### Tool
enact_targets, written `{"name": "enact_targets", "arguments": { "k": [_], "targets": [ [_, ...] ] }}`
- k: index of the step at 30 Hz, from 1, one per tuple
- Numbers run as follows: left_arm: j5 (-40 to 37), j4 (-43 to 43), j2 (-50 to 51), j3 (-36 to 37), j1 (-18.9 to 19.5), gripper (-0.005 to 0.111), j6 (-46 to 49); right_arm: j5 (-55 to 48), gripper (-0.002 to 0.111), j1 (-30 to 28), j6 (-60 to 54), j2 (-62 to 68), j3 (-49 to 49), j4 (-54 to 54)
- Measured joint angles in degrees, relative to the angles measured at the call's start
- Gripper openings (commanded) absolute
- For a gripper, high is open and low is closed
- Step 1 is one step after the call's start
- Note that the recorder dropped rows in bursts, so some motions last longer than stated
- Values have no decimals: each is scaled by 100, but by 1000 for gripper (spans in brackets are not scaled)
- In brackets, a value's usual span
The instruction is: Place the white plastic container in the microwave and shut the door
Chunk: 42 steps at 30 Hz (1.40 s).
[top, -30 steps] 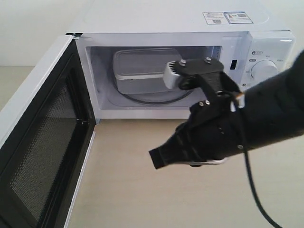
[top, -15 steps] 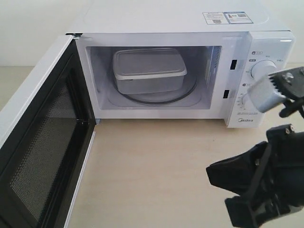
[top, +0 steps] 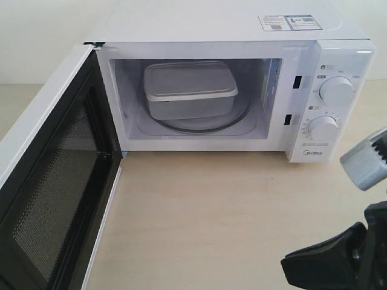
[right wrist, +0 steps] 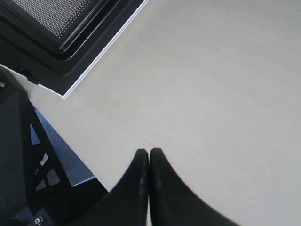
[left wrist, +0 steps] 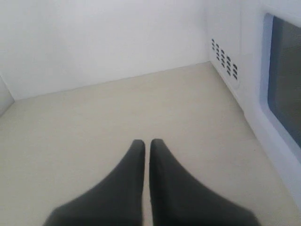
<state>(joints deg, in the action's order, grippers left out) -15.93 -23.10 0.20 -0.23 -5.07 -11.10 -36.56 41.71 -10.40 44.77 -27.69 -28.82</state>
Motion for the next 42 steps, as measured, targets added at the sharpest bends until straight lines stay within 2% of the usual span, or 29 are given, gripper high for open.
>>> {"name": "enact_targets", "arguments": {
  "k": [2,5,7,19,22,26,36,39,42],
  "targets": [
    [420,-12,0,0,0,4,0,0,0,0,0,0,0,0],
    [1510,-42,0,0,0,4,21,142,0,0,-24,0,0,0],
    [1828,-52,0,0,0,4,21,207,0,0,-95,0,0,-9],
    [1953,-65,0,0,0,4,21,439,0,0,-107,-25,0,-27],
    [1953,-65,0,0,0,4,21,415,0,-170,-107,-273,10,-96],
    [1953,-65,0,0,0,4,21,567,0,-879,-159,-911,38,-120],
    [1953,-65,0,0,0,4,21,1736,0,-3623,-501,-3735,887,80],
    [1953,-65,0,0,0,4,21,2190,0,-4131,-544,-4332,1172,92],
    [1953,-65,0,0,0,4,21,2361,0,-4397,-555,-4434,1394,92]
  ]
}}
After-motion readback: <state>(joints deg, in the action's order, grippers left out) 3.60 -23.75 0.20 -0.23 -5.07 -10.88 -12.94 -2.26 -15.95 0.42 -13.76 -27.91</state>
